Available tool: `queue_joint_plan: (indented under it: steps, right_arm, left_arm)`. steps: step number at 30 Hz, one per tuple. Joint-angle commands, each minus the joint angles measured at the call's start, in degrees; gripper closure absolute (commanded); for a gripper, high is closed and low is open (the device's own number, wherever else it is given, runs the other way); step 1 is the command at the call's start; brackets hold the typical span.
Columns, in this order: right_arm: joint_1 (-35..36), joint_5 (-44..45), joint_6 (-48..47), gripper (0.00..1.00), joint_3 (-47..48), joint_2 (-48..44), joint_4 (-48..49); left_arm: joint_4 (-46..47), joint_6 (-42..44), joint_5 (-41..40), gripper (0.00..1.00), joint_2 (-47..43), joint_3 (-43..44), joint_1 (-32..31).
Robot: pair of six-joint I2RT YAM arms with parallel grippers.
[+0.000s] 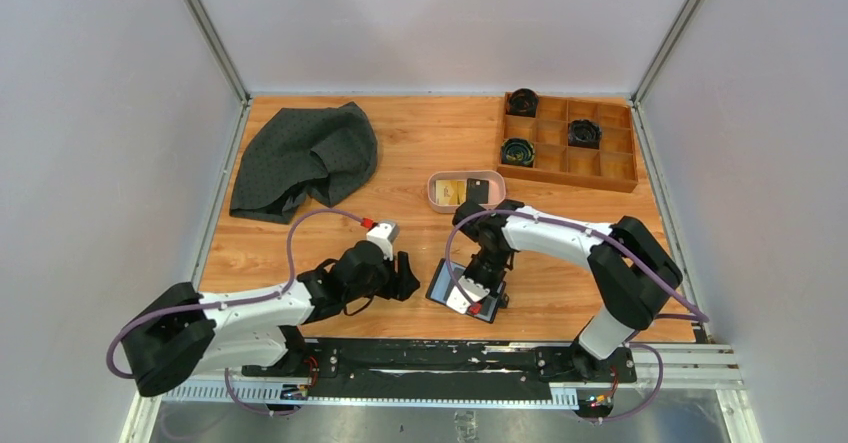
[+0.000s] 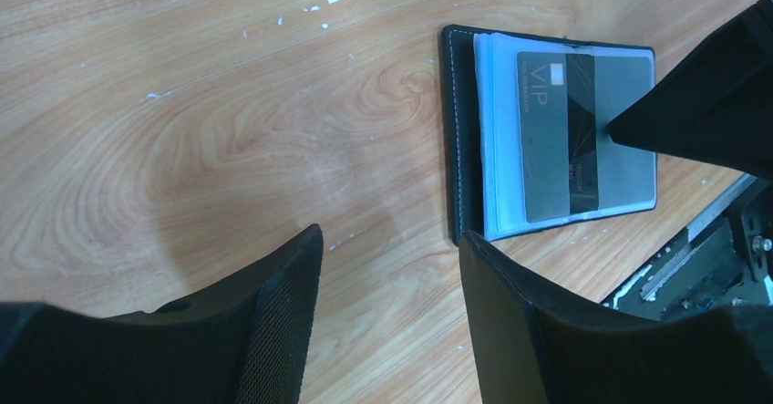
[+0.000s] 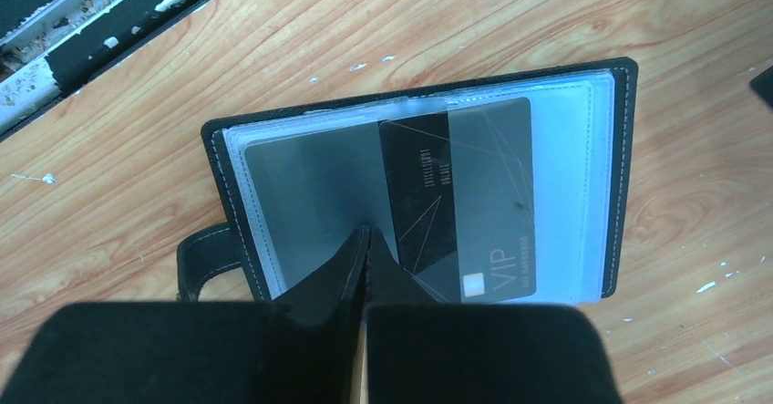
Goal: Put the credit cards into the card holder
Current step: Insert the credit card into the card holder.
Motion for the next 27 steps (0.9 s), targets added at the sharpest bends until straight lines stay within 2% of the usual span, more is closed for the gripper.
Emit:
queue_joint_plan:
  steps: [1,13,27]
  right_arm:
    - [2.3,4.9,0.8,1.0,1.1,2.8,0.1]
    - [4.1,6.5,4.1,1.0,2.2,4.1,3.5]
    - [5.7,8.0,7.1,1.0,3.5,5.1,5.7]
  left_arm:
    - [2.0,1.8,0.8,0.4,5.0,3.3,-0.2]
    - [4.1,3.0,3.7,0.42,15.8,6.6,-0.2]
    - [5.0,3.1,4.2,0.43,19.2,7.5,-0.3]
